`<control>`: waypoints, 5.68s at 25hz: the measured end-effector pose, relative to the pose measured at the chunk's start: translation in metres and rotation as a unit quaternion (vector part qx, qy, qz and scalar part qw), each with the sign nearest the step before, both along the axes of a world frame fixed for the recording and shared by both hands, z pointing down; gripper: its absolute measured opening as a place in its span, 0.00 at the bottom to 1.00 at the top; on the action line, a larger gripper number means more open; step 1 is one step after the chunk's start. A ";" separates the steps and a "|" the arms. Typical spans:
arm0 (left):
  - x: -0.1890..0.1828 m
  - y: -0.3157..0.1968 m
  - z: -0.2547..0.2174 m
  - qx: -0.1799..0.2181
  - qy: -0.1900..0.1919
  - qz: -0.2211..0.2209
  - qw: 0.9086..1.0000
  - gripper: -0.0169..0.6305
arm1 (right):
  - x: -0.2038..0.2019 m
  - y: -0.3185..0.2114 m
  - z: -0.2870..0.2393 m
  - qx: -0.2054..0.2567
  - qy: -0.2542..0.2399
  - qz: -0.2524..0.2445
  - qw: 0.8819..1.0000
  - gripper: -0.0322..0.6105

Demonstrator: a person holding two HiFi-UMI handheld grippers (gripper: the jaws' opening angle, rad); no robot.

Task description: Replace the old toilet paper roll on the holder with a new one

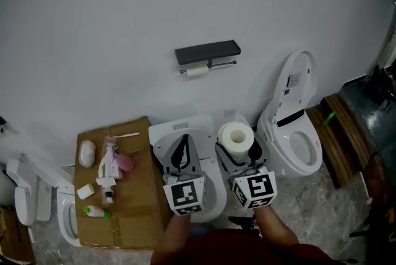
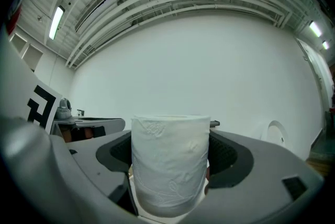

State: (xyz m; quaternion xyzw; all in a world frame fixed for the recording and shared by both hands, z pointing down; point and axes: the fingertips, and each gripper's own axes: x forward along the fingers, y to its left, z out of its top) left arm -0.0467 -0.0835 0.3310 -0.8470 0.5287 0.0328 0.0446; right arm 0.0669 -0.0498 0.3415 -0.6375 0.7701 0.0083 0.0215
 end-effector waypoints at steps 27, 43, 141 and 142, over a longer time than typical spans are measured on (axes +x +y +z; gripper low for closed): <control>0.023 -0.190 0.021 -0.015 -0.006 -0.017 1.000 0.05 | 0.020 -0.185 0.025 -0.021 0.009 -0.013 1.000 0.64; 0.066 -0.276 0.046 -0.035 -0.024 -0.030 0.999 0.05 | 0.057 -0.271 0.047 -0.039 -0.005 -0.031 0.999 0.64; -0.043 -0.319 0.052 -0.009 0.031 -0.130 0.991 0.33 | 0.009 -0.311 0.077 -0.066 0.007 -0.077 0.995 0.64; -0.042 -0.315 0.051 -0.002 0.018 -0.132 0.991 0.33 | 0.007 -0.310 0.076 -0.065 0.007 -0.079 0.995 0.64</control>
